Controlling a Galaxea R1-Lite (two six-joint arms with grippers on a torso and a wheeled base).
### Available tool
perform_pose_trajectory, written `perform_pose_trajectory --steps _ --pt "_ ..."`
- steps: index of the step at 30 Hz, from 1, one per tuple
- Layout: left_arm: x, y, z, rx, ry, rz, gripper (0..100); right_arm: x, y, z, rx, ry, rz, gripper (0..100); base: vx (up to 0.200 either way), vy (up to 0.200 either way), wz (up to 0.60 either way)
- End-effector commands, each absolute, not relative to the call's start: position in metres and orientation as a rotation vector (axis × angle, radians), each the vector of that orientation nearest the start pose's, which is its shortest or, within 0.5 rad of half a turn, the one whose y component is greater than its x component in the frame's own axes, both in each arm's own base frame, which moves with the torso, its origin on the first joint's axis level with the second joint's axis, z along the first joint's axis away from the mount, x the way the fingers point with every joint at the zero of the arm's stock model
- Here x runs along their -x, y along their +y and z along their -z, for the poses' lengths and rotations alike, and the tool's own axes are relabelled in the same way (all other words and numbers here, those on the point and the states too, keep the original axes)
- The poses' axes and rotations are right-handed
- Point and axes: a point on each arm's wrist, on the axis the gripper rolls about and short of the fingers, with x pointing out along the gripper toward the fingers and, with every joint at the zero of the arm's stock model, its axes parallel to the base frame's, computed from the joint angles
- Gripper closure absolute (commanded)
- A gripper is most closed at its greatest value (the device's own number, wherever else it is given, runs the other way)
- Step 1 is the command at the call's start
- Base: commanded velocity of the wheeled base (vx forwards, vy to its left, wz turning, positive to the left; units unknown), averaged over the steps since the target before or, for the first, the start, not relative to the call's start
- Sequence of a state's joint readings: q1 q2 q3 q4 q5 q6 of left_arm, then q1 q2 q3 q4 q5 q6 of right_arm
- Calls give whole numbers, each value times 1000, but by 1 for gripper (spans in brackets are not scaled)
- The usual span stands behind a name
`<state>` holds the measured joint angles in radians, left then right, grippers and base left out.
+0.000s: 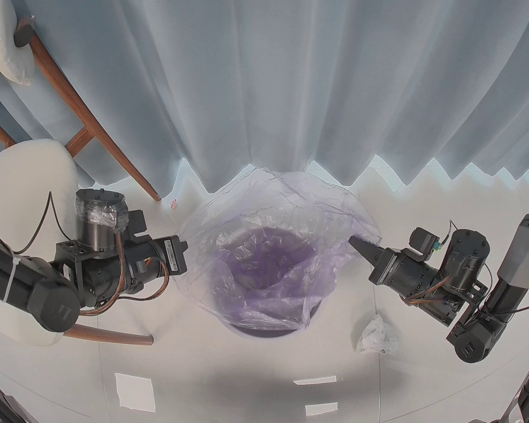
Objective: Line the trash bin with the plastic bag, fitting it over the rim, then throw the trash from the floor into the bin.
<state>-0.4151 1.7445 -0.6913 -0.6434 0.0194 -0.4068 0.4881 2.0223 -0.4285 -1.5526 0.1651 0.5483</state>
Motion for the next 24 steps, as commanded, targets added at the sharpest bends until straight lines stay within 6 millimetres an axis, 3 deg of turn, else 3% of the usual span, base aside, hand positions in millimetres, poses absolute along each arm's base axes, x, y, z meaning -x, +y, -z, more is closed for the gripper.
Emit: perform_pose_trajectory --steps 1,10,12,13,18,24 --pt "-310 -117 -127 322 487 256 100 -290 143 -77 -545 204 -559 100 0 0 0" --pt "-354 -105 -92 329 535 170 100 -318 139 -27 -534 294 -474 100 0 0 0" --pt "-354 -105 -92 329 535 170 100 -318 139 -27 -534 294 -474 100 0 0 0" --pt "-356 -103 -86 328 549 159 100 -322 136 -16 -531 318 -451 100 0 0 0" --pt "-353 -102 -82 324 569 156 100 -324 133 -1 -527 354 -430 100 0 0 0" --pt "-346 -103 -74 316 601 155 100 -322 134 8 -521 384 -425 100 0 0 0"
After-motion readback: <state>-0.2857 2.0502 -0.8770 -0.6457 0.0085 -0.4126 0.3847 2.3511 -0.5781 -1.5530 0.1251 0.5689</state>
